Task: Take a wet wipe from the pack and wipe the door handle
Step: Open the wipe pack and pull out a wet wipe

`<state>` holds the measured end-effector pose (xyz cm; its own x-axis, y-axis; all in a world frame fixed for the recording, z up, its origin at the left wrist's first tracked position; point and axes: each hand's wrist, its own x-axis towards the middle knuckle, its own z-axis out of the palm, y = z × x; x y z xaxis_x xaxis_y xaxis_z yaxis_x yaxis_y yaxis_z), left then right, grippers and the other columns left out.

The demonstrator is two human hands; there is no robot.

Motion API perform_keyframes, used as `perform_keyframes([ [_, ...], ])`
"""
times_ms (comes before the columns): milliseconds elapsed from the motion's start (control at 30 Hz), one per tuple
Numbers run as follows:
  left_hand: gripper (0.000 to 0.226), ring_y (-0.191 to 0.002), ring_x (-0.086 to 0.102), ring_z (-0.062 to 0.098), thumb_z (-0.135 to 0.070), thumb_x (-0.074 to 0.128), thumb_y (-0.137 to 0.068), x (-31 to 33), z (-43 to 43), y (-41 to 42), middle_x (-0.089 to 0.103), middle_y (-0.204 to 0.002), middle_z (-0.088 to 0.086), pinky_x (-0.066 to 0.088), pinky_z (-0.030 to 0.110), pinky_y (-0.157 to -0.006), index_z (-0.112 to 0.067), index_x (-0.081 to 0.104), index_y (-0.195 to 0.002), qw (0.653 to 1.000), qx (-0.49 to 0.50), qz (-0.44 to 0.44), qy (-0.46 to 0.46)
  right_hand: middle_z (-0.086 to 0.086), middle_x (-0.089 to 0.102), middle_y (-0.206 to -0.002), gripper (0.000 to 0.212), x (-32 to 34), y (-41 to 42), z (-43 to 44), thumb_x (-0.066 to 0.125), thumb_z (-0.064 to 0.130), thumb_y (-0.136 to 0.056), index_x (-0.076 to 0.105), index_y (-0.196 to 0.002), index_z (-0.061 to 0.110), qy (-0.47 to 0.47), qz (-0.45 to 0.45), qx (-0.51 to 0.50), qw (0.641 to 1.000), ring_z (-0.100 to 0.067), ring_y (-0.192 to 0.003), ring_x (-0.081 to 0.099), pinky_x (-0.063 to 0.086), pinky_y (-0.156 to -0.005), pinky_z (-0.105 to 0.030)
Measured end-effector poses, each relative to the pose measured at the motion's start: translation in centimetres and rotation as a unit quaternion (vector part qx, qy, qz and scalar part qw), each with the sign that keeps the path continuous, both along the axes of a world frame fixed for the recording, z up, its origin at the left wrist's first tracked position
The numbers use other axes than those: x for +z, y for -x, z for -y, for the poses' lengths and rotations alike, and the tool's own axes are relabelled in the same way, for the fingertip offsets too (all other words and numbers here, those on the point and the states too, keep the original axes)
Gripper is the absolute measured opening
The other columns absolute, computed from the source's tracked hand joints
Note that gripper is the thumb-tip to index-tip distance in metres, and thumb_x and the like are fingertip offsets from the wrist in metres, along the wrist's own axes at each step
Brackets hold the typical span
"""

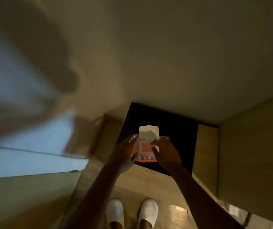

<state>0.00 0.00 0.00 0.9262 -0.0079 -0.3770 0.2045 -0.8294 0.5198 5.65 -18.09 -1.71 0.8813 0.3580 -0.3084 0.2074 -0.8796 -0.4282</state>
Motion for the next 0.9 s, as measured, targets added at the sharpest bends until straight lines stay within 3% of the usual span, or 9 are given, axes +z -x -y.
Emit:
perform_keyframes([
  [100,0.064,-0.144,0.028,0.023,-0.036,0.055,-0.094,-4.1,0.3,-0.9,0.021,-0.16,0.001,0.035,0.037,-0.113,-0.027,0.027,-0.151,1.0,-0.008,0.014,-0.007,-0.009,0.062,-0.11,0.02,-3.7,-0.5,-0.6,0.054,0.027,-0.093,0.069,-0.104,0.02,0.022,0.049,0.029,0.998,-0.027,-0.102,0.06,0.053,-0.08,-0.038],
  [233,0.058,-0.14,0.037,0.027,-0.041,0.055,-0.091,-8.9,0.7,-1.0,0.035,-0.154,0.008,0.041,0.042,-0.108,-0.021,0.041,-0.144,0.992,-0.068,0.101,-0.046,-0.007,0.065,-0.104,0.018,-6.9,-0.7,-0.1,0.053,0.022,-0.092,0.071,-0.092,0.017,0.032,0.09,0.043,0.995,-0.026,-0.093,0.064,0.055,-0.071,-0.036],
  [333,0.06,-0.142,0.031,0.024,-0.044,0.055,-0.091,-10.9,0.9,-1.3,0.03,-0.156,0.006,0.035,0.039,-0.111,-0.023,0.038,-0.145,0.991,-0.067,0.103,-0.059,-0.006,0.067,-0.1,0.016,-8.0,-0.6,0.0,0.056,0.023,-0.091,0.071,-0.09,0.017,0.037,0.109,0.033,0.993,-0.024,-0.088,0.065,0.056,-0.065,-0.034],
  [467,0.059,-0.136,0.04,0.026,-0.043,0.058,-0.09,-11.7,1.0,-1.8,0.039,-0.15,0.009,0.036,0.038,-0.106,-0.017,0.045,-0.141,0.987,-0.064,0.132,-0.069,-0.005,0.066,-0.102,0.021,-8.8,-0.7,0.1,0.054,0.027,-0.091,0.072,-0.091,0.017,0.045,0.124,0.036,0.991,-0.022,-0.086,0.065,0.054,-0.065,-0.03],
  [633,0.059,-0.136,0.037,0.024,-0.043,0.058,-0.09,-11.7,0.8,-2.0,0.037,-0.151,0.007,0.035,0.038,-0.107,-0.019,0.044,-0.142,0.992,-0.045,0.117,-0.028,-0.008,0.066,-0.103,0.015,-9.0,-0.9,0.1,0.063,0.025,-0.086,0.073,-0.092,0.015,0.069,0.13,0.062,0.987,-0.027,-0.092,0.064,0.056,-0.07,-0.035],
  [733,0.058,-0.136,0.037,0.023,-0.042,0.06,-0.089,-11.4,0.8,-2.0,0.038,-0.15,0.006,0.037,0.04,-0.108,-0.02,0.046,-0.141,0.992,-0.032,0.12,-0.005,-0.011,0.065,-0.108,0.02,-8.9,-0.9,0.1,0.076,0.025,-0.077,0.073,-0.093,0.015,0.117,0.122,0.104,0.98,-0.031,-0.099,0.063,0.058,-0.075,-0.04],
  [900,0.057,-0.135,0.039,0.022,-0.039,0.062,-0.088,-11.2,0.8,-2.2,0.041,-0.148,0.004,0.039,0.041,-0.108,-0.021,0.048,-0.14,0.994,-0.018,0.111,0.011,-0.013,0.068,-0.1,0.034,-8.2,-0.9,-0.1,0.088,0.025,-0.06,0.073,-0.088,0.013,0.136,0.123,0.138,0.973,-0.031,-0.092,0.066,0.059,-0.073,-0.042],
])
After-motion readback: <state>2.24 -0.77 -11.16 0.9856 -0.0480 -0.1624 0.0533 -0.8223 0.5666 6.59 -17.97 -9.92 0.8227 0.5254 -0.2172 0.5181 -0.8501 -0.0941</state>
